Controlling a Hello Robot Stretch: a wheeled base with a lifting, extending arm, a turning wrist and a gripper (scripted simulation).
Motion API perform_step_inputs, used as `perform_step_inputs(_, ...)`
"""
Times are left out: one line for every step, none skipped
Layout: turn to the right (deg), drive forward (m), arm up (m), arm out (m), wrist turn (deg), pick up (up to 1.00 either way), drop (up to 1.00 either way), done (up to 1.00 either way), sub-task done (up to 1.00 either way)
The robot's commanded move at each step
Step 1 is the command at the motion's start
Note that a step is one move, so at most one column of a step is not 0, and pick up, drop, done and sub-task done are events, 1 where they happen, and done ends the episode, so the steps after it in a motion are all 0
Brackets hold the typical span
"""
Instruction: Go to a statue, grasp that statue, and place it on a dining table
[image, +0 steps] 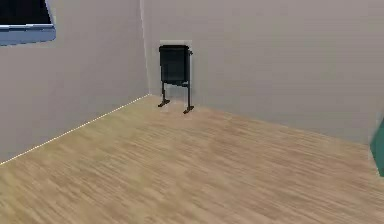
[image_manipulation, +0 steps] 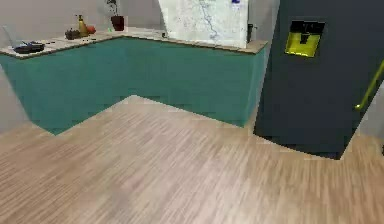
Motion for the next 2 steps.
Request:
perform_step_inputs(45.0,0.0,0.0,0.0,0.0,0.0,0.0,0.0,0.0)
perform_step_inputs(45.0,0.0,0.0,0.0,0.0,0.0,0.0,0.0,0.0)
